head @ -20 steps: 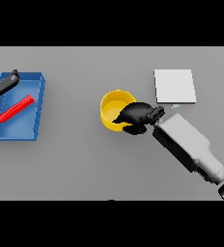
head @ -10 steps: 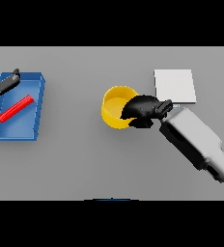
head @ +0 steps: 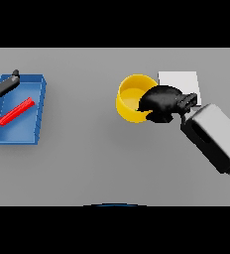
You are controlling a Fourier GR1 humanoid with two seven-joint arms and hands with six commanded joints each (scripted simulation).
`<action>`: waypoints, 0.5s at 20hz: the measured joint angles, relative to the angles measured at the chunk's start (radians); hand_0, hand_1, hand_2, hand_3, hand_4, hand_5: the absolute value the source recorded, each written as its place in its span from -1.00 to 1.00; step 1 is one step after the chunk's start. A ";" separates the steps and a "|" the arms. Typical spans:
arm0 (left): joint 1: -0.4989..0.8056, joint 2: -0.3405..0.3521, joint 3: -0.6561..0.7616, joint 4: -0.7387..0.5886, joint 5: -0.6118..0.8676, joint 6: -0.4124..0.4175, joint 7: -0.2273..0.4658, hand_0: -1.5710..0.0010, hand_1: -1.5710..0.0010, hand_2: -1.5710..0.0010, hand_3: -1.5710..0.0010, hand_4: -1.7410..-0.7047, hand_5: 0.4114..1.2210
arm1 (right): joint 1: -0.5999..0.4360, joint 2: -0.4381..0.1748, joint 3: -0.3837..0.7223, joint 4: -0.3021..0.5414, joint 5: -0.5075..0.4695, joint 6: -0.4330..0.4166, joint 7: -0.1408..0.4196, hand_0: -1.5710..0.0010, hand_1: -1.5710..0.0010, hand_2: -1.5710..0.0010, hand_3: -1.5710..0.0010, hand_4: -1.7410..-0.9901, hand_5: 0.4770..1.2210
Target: Pick up the red beaker and tilt it to pour out 1 green nut into yellow bowl. Pick up the yellow bowl and place it on the metallic measuring scale.
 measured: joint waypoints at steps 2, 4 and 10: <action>-0.005 0.011 0.000 -0.006 -0.006 -0.003 -0.003 1.00 1.00 1.00 1.00 0.81 -0.21 | -0.005 -0.036 -0.011 -0.019 0.006 -0.014 -0.020 -1.00 -1.00 -0.99 -0.61 -0.94 1.00; 0.005 0.012 0.006 -0.011 0.002 0.001 -0.008 1.00 1.00 1.00 1.00 0.79 -0.19 | -0.032 -0.059 -0.027 0.002 0.020 -0.037 -0.027 -1.00 -1.00 -1.00 -0.69 -0.94 1.00; 0.010 0.029 -0.002 -0.045 -0.005 0.007 0.045 1.00 1.00 1.00 1.00 0.79 -0.18 | -0.065 -0.103 -0.078 0.154 0.040 -0.127 -0.056 -1.00 -1.00 -1.00 -0.55 -0.94 1.00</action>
